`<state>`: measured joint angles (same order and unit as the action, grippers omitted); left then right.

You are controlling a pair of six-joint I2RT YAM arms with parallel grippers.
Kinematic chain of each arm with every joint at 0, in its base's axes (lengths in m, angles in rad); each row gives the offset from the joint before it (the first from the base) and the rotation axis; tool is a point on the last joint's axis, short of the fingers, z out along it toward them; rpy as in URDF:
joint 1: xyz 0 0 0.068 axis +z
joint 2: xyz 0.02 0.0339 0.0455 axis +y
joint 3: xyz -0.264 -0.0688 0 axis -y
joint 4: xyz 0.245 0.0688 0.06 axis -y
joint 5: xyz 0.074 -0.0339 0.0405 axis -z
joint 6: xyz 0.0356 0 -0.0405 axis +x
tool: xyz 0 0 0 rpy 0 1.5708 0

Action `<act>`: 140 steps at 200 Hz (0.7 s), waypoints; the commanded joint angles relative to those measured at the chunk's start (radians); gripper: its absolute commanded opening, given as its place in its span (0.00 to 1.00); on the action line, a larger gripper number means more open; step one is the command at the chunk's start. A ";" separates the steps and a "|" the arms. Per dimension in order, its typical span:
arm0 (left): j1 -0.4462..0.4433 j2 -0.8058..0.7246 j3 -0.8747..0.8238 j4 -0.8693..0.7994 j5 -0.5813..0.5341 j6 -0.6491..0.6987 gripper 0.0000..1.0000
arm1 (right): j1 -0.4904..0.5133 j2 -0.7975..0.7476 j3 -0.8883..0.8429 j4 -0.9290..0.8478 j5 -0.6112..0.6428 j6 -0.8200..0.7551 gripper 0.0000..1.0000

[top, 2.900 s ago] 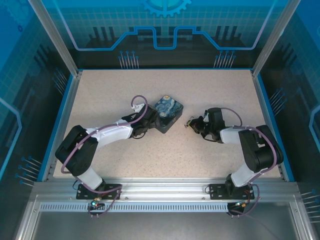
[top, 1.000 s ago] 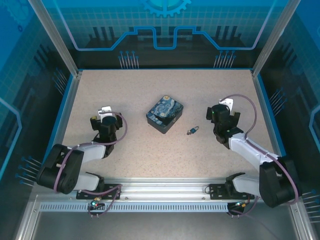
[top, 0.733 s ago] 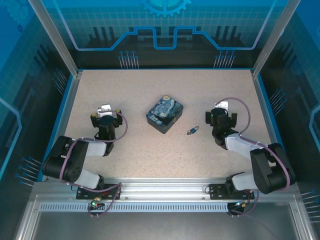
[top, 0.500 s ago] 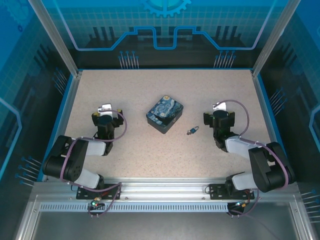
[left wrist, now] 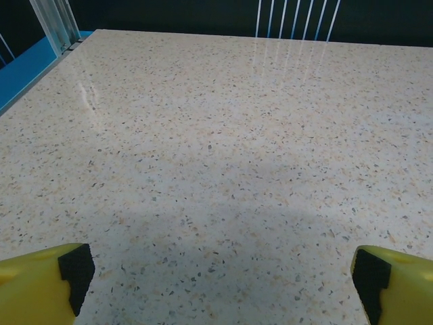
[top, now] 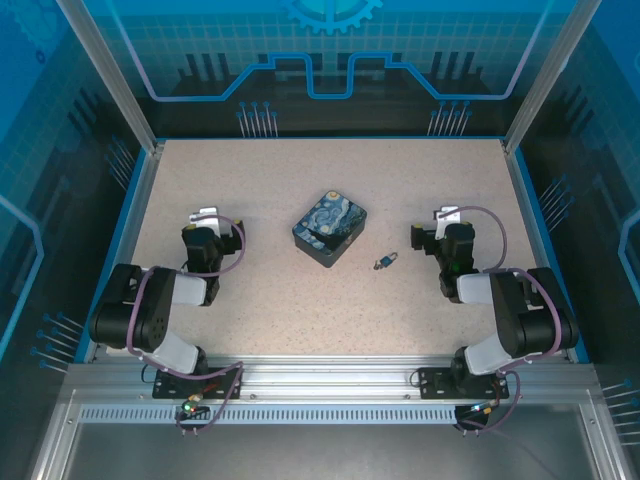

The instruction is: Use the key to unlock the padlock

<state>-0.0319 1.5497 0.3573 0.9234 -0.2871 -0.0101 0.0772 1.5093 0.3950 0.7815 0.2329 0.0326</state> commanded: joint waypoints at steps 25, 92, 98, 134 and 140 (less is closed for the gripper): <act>0.015 -0.002 0.019 0.000 0.066 -0.030 0.99 | 0.002 -0.005 0.020 0.005 -0.039 -0.009 1.00; 0.009 -0.002 0.012 0.012 0.058 -0.021 0.99 | 0.011 -0.005 0.021 0.003 -0.026 -0.013 1.00; 0.009 -0.001 0.012 0.012 0.059 -0.022 0.99 | 0.011 -0.005 0.021 0.004 -0.026 -0.014 1.00; 0.009 -0.001 0.011 0.011 0.059 -0.022 0.99 | 0.011 -0.004 0.024 0.002 -0.027 -0.013 1.00; 0.009 -0.001 0.011 0.011 0.059 -0.022 0.99 | 0.011 -0.004 0.023 0.003 -0.027 -0.012 1.00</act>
<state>-0.0235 1.5497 0.3584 0.9211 -0.2447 -0.0269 0.0914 1.5093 0.4030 0.7776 0.2157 0.0250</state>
